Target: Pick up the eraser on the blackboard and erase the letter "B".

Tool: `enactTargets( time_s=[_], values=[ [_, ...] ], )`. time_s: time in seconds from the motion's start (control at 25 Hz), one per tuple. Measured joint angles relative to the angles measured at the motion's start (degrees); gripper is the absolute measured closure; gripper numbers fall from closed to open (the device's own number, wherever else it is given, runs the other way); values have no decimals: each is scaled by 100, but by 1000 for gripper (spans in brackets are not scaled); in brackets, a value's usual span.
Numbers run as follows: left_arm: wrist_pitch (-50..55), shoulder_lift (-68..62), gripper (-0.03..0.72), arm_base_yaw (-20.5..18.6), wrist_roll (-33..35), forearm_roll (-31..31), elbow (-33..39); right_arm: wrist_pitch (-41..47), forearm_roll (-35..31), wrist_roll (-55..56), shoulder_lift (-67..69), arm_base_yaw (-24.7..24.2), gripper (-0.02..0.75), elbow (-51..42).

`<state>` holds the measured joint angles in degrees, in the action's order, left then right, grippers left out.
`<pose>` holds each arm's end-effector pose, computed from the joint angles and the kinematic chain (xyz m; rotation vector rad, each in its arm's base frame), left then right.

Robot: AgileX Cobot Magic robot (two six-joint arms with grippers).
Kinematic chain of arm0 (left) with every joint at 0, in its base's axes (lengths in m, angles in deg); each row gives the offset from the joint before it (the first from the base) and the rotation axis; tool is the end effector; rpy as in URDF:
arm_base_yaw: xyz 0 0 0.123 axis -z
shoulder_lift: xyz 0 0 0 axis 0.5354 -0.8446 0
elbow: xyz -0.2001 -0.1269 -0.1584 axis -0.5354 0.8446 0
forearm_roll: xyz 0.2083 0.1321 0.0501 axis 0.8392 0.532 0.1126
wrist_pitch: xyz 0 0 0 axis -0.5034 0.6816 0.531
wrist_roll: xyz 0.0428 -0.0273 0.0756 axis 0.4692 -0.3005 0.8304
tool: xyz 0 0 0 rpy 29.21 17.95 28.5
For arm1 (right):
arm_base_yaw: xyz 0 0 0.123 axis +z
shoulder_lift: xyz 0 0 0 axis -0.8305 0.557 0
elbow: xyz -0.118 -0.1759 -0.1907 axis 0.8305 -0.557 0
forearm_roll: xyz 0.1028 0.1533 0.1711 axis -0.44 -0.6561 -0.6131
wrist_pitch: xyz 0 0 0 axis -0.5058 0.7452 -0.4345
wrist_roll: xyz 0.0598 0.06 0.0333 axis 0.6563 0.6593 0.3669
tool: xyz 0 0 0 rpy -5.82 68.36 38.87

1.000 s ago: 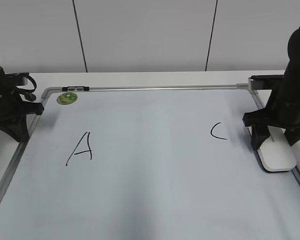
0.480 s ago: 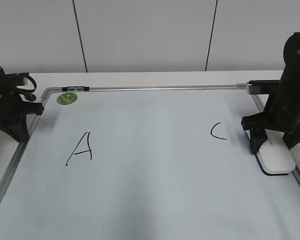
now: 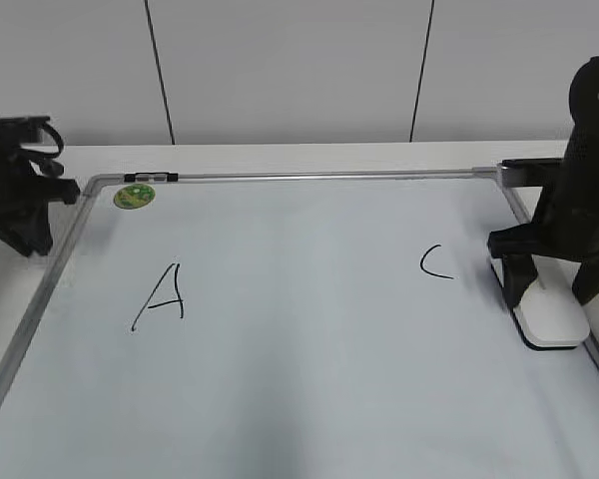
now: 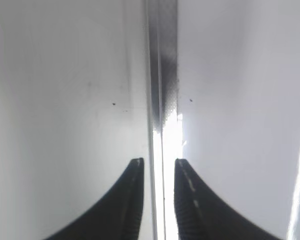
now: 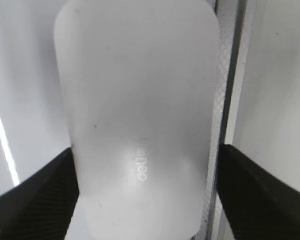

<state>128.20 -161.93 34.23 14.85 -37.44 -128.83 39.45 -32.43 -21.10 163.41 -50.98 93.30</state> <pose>0.4193 -0.0205 0.1641 -0.0479 3.0353 -0.1227 0.3698 0.0322 0.1599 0.0336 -3.1319 0.0231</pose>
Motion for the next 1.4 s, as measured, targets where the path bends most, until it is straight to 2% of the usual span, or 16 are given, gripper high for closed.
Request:
enactTargets(
  time_s=[0.2,0.28,0.36,0.6,0.8,1.16,1.4],
  values=[
    [135,422,242,0,-13,229,-34,93,50,23,-205,0,109,48],
    [246,476,168,0,-98,256,-34,137,59,23,-285,0,110,50],
    [406,495,134,0,-157,264,-34,226,64,24,-376,0,111,74],
    [690,675,120,2,-190,264,-34,675,163,124,-517,0,162,73],
    [430,1576,132,35,-199,278,288,866,168,211,-798,14,178,73],
    [-191,3738,152,57,-199,430,2539,732,178,356,-2078,278,183,46],
    [-453,5249,153,69,-199,588,3847,513,178,382,-3018,439,184,-711]
  ],
)
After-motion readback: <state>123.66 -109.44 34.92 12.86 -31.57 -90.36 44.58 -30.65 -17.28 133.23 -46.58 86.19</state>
